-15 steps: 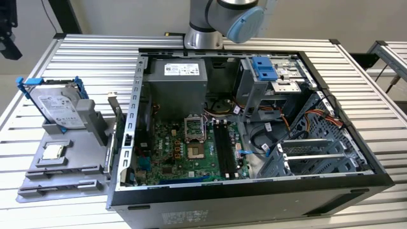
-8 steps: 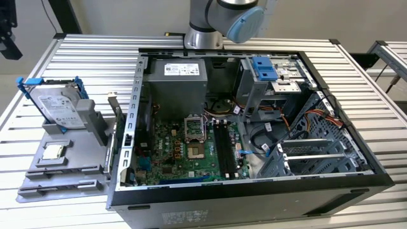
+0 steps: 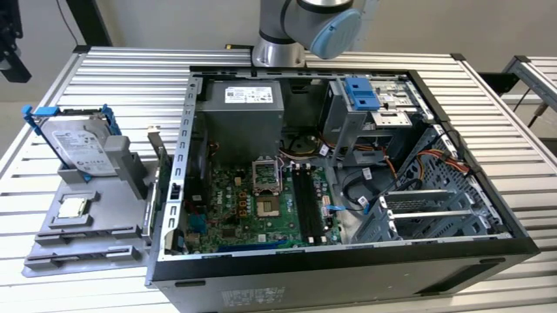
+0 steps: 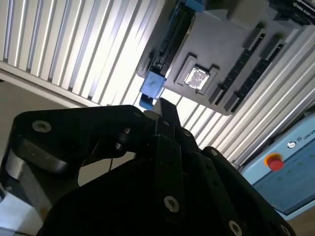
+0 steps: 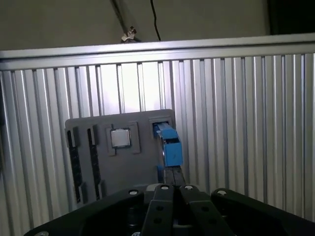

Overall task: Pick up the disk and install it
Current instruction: 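Pick up the disk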

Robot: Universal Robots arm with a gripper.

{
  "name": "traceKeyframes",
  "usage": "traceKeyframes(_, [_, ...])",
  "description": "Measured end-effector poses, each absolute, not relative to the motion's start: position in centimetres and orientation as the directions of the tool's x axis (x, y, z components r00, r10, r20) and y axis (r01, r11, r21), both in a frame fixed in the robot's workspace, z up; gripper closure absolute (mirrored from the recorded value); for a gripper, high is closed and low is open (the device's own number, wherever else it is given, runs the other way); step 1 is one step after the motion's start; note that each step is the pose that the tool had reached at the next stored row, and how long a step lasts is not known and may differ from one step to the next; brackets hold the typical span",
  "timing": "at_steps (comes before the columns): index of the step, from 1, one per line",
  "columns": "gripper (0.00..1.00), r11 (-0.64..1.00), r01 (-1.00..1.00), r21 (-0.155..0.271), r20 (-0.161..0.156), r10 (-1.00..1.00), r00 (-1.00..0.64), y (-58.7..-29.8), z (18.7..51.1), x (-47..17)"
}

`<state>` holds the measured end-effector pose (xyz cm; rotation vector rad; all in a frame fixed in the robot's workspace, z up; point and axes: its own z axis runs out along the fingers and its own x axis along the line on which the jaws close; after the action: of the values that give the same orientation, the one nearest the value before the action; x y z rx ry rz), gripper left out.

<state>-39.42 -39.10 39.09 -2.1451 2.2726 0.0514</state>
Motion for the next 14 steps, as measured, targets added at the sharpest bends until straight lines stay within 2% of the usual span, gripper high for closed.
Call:
traceKeyframes(12, [1.00,0.025,-1.000,0.013,-0.034,-0.999,-0.025,-38.86,38.92,-39.42])
traceKeyframes(13, [0.00,0.025,-1.000,0.013,-0.034,-0.999,-0.025,-38.86,38.92,-39.42])
traceKeyframes(14, [0.00,0.025,-1.000,0.013,-0.034,-0.999,-0.025,-38.86,38.92,-39.42])
